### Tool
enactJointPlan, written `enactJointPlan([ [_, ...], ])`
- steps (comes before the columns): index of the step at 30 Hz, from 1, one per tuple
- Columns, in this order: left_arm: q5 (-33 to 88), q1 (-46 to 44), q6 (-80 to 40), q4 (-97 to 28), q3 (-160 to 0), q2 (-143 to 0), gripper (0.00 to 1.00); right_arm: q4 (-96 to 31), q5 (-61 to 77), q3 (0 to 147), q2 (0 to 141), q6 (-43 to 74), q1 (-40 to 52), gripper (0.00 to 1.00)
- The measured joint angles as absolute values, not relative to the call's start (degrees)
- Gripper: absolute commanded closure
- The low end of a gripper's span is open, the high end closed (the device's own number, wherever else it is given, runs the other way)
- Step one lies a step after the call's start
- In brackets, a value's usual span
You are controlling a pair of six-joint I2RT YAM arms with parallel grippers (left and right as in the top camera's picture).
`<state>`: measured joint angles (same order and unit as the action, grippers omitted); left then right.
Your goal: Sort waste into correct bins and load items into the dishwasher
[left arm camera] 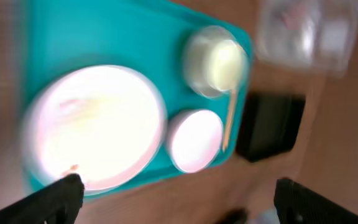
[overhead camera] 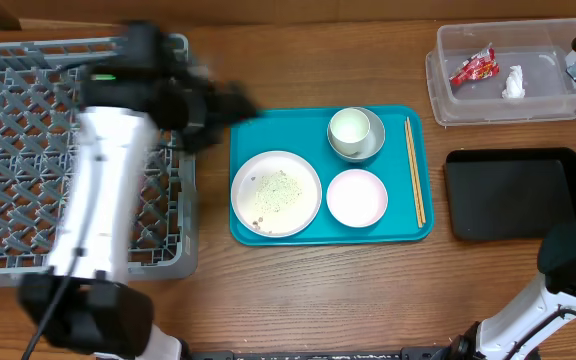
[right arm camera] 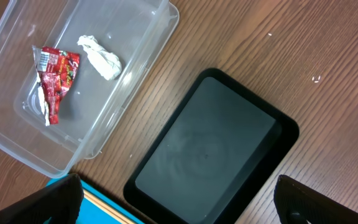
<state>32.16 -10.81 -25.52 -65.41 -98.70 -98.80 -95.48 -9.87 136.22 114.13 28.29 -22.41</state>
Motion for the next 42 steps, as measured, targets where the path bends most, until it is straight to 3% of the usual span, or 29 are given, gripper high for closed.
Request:
enactJointPlan([
  [5,20.78,-30.96,-24.88,-62.52,-100.20,-100.33,0.09,-95.50,-9.85,136.22,114.15,28.27,-22.41,0.00],
  [9,10.72,-38.09,-22.33,-72.29,-112.27,-107.44,0.09,-95.50,-9.87,136.22,114.13,28.27,-22.41,0.00],
  [14,1.39,-39.27,-16.36,-77.84,-129.99,-119.00,0.03,-95.50,-9.87,136.22,114.15,28.27,-22.39,0.00],
  [25,-1.74,-40.12,-12.40,-70.46,-132.38,-131.48,0.25,-95.55,-9.85,136.22,114.13,28.32,-22.41,0.00],
  [33,-5.02,-42.78,-10.63,-67.46,-132.38,-134.21,0.55,-95.53,-9.85,136.22,114.13,28.29,-22.41,0.00],
  [42,-6.76,-43.09,-10.74,-65.34,-132.44,-139.09,0.55,-95.53,-9.87,136.22,114.13,28.29,-22.41,0.00],
])
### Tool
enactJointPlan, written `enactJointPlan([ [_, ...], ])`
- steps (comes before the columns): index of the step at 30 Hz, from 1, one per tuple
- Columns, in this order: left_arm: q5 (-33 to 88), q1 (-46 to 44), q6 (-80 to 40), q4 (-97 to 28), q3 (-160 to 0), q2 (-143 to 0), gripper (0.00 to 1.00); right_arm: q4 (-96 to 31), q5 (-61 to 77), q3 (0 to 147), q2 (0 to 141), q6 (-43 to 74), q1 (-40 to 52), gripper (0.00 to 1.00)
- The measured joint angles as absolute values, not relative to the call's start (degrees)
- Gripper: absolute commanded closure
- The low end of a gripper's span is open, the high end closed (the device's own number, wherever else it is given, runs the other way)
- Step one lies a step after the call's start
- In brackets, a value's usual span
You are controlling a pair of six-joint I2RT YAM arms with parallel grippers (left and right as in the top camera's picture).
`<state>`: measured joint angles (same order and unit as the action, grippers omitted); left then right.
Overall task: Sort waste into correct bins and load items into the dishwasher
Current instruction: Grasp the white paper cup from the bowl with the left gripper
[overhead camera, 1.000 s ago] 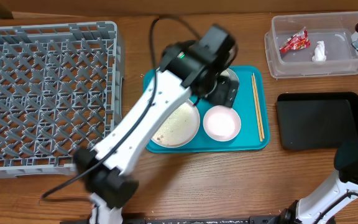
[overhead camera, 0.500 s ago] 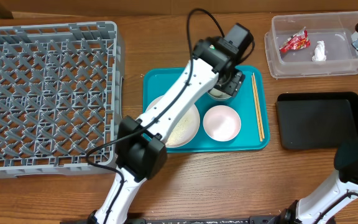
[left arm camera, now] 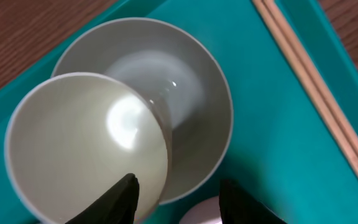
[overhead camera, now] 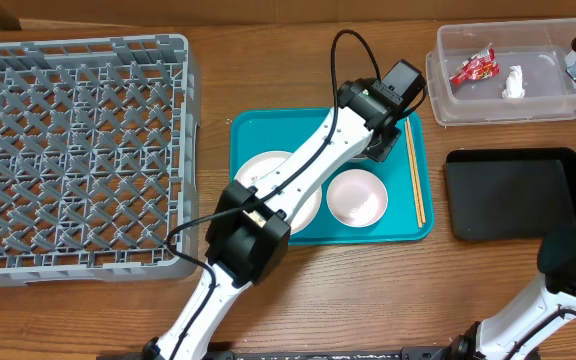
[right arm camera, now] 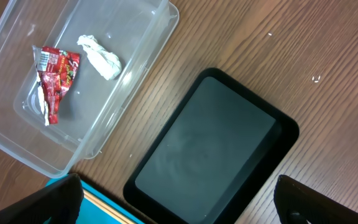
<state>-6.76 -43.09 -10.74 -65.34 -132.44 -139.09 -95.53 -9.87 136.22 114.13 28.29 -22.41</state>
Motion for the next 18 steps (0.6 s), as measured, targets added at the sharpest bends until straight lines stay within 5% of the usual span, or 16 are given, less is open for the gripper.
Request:
enactJointPlan([
  [5,-6.98,-43.09,-11.09,-64.36,-132.44,-139.98,0.68,-95.55,-9.85,136.22,114.13,28.27,-22.41,0.00],
  [10,-7.18,-43.09,-11.77,-64.05,-132.49,-139.98,0.94,-95.50,-9.87,136.22,114.13,28.29,-22.41,0.00],
  [18,-7.35,-43.09,-11.81,-65.69,-134.87,-139.98,0.96,-95.53,-9.85,136.22,114.13,28.29,-22.41,0.00],
])
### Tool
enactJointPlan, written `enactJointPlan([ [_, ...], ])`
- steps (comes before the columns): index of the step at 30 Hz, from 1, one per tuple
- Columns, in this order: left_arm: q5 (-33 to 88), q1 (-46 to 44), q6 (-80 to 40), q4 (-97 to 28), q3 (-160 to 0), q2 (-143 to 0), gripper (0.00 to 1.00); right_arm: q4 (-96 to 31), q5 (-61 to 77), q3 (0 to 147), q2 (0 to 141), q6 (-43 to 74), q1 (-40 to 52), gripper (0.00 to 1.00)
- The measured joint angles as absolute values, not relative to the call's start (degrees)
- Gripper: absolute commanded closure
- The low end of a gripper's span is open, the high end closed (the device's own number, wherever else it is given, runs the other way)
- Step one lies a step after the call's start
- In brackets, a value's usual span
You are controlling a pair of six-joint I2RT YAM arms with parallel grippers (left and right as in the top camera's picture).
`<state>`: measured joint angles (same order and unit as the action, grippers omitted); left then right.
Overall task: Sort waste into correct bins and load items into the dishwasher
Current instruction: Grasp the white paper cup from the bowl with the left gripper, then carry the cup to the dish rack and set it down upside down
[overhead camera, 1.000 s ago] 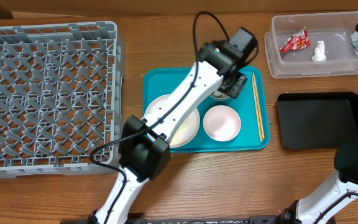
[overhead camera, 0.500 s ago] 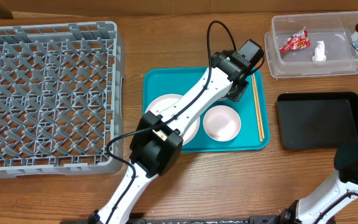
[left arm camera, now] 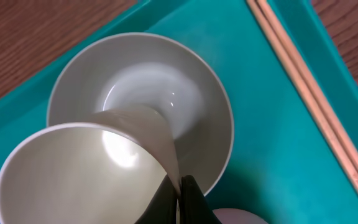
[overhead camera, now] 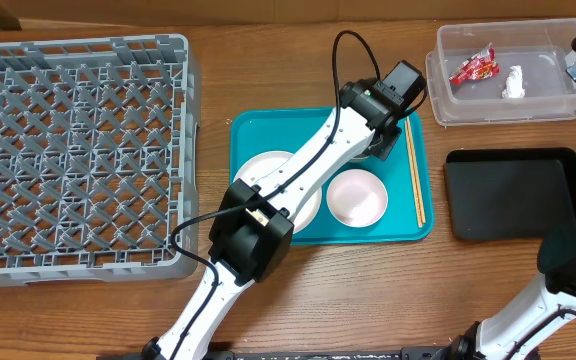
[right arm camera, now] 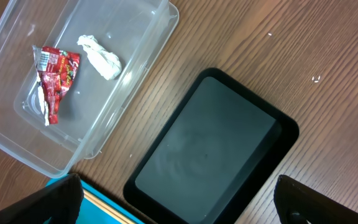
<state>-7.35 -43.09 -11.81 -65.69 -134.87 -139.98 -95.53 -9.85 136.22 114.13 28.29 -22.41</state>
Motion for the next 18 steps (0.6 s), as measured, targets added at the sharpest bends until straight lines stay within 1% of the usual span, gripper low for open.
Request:
enactJointPlan([
  [3,-7.38,-43.09,-12.14,-68.88,-138.26,-139.98,0.96,-95.53,-9.87,136.22,114.13,28.27,-22.41,0.00],
  [7,-7.33,-42.68,-15.59,-74.17,-146.76,-139.76,0.96,-95.50,-9.87,136.22,114.13,28.29,-22.41,0.00],
  [11,-5.39,-40.05,-19.90,-79.22,-153.80,-136.38,0.96,-95.53,-9.87,136.22,114.13,28.27,-22.41,0.00],
  [14,0.47,-34.74,-21.43,-82.24,-156.68,-132.00,0.96,-95.53,-9.87,136.22,114.13,28.32,-22.41,0.00],
  [18,10.31,-21.19,-22.50,-86.94,-158.50,-126.48,0.96,-95.55,-9.85,136.22,114.13,28.32,-22.41,0.00],
])
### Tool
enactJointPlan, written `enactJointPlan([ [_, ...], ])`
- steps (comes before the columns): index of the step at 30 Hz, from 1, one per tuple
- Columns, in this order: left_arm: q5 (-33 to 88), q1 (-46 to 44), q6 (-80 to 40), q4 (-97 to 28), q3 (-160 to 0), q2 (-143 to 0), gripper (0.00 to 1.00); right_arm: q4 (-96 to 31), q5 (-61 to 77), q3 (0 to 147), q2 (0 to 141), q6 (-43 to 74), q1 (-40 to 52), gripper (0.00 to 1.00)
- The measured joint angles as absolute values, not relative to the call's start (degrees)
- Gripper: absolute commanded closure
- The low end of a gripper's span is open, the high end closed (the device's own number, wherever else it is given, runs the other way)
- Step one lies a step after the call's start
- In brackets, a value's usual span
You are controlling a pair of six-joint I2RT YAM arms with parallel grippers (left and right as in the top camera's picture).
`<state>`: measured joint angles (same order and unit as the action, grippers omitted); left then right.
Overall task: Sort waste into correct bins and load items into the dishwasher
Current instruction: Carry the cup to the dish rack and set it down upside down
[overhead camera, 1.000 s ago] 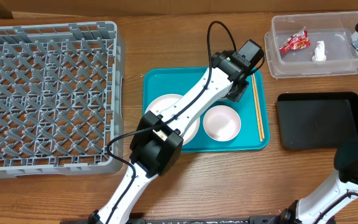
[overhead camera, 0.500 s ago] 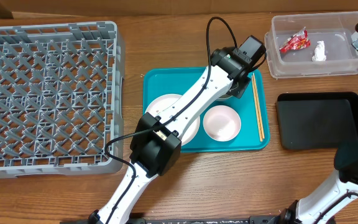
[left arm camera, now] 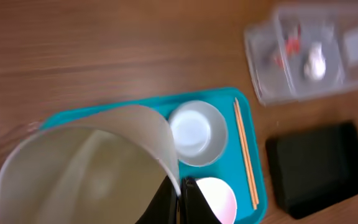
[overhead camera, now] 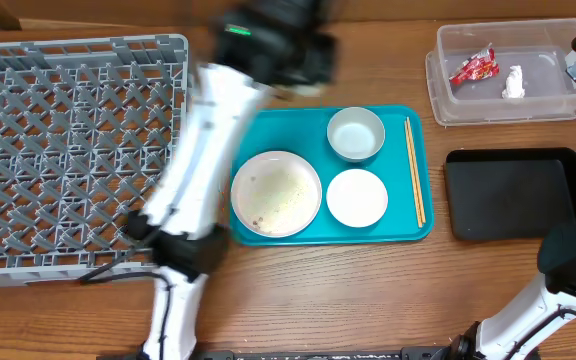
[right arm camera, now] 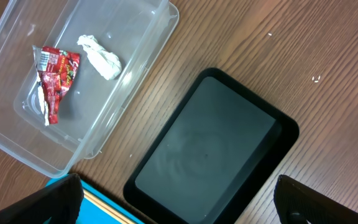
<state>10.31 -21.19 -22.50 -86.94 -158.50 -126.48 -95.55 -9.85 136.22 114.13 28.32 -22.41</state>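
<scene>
A pale cup point(left arm camera: 86, 168) fills the left wrist view, and my left gripper point(left arm camera: 180, 190) is shut on its rim, high above the teal tray point(overhead camera: 268, 128). In the overhead view the left gripper point(overhead camera: 278, 40) is a blur past the tray's far left corner. On the tray are a crumb-flecked plate point(overhead camera: 276, 193), an empty bowl point(overhead camera: 356, 133), a small plate point(overhead camera: 357, 197) and chopsticks point(overhead camera: 415, 170). The grey dish rack point(overhead camera: 68, 150) stands at the left. My right gripper point(right arm camera: 176, 186) hangs open over the black tray point(right arm camera: 213, 149).
A clear bin point(overhead camera: 508, 70) at the back right holds a red wrapper point(right arm camera: 55, 81) and a crumpled white tissue point(right arm camera: 101, 57). The black tray point(overhead camera: 518, 195) lies right of the teal tray. The right gripper sits at the overhead view's right edge.
The left gripper, then shut on the cup's rim inside the bowl, now holds the cup high above the tray and further left. The bowl stays empty on the tray. The right arm is unchanged.
The left arm was by the rack's right edge, its gripper open with the tray below. Then its open fingers stood at the cup's rim in the bowl. Then they were shut on the rim, and now the cup is out of the bowl, up in the air.
</scene>
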Motion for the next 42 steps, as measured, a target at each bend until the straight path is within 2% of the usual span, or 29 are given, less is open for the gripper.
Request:
enactJointPlan([
  [5,25.98,-0.25,-18.74,-95.98,-158.28,-126.19,0.96,-95.50,-9.87,136.22,114.13,28.29,-22.41,0.00],
  [9,42.37,12.64,-11.38,-96.33,-152.55,-126.91,0.96,-95.53,-9.85,136.22,114.13,28.29,-22.41,0.00],
  [15,57.04,23.09,-2.87,-96.49,-138.74,-126.91,0.96,-95.48,-9.85,136.22,114.13,28.32,-22.41,0.00],
  [23,69.41,32.97,8.88,-93.97,-122.08,-127.04,0.96,-95.55,-9.87,136.22,114.13,28.34,-22.41,0.00],
  [30,77.36,40.40,13.45,-85.30,-111.02,-127.04,0.96,-95.55,-9.87,136.22,114.13,28.34,-22.41,0.00],
  [36,84.77,40.10,12.88,-69.91,-99.92,-127.04,0.96,-95.53,-9.87,136.22,114.15,28.32,-22.41,0.00],
  [42,87.64,39.83,8.36,-58.37,-96.77,-127.04,0.96,-95.53,-9.89,136.22,114.13,28.34,-22.41,0.00],
])
